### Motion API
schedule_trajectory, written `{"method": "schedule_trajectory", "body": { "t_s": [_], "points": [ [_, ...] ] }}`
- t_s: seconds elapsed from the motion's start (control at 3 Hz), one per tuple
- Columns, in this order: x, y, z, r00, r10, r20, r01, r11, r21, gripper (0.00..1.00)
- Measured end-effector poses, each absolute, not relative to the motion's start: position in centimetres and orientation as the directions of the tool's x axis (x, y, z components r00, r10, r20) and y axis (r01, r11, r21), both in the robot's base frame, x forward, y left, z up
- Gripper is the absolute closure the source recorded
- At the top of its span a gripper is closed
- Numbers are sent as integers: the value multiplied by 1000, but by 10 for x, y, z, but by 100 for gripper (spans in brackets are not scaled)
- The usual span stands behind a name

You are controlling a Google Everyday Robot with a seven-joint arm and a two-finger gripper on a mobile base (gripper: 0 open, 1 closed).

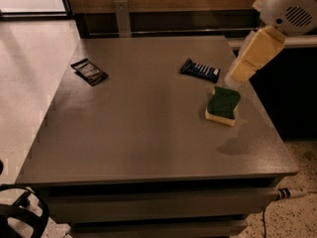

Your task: Pick rxbar chocolate

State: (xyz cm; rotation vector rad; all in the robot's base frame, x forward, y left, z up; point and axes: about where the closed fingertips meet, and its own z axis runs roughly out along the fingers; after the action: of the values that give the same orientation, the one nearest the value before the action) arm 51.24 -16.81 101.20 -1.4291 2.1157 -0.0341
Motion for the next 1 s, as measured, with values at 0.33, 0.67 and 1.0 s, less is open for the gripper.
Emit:
{"method": "schedule_trajectory", "body": {
  "t_s": [0.33, 0.67, 1.0],
  "points": [
    [546, -128, 1014, -297, -764, -573, -785, 537, -310, 0],
    [578, -76, 1011, -287, -677, -678, -770, 584, -257, 0],
    [596, -29, 1005, -281, -607, -743, -777, 598, -195, 0]
  ]
}}
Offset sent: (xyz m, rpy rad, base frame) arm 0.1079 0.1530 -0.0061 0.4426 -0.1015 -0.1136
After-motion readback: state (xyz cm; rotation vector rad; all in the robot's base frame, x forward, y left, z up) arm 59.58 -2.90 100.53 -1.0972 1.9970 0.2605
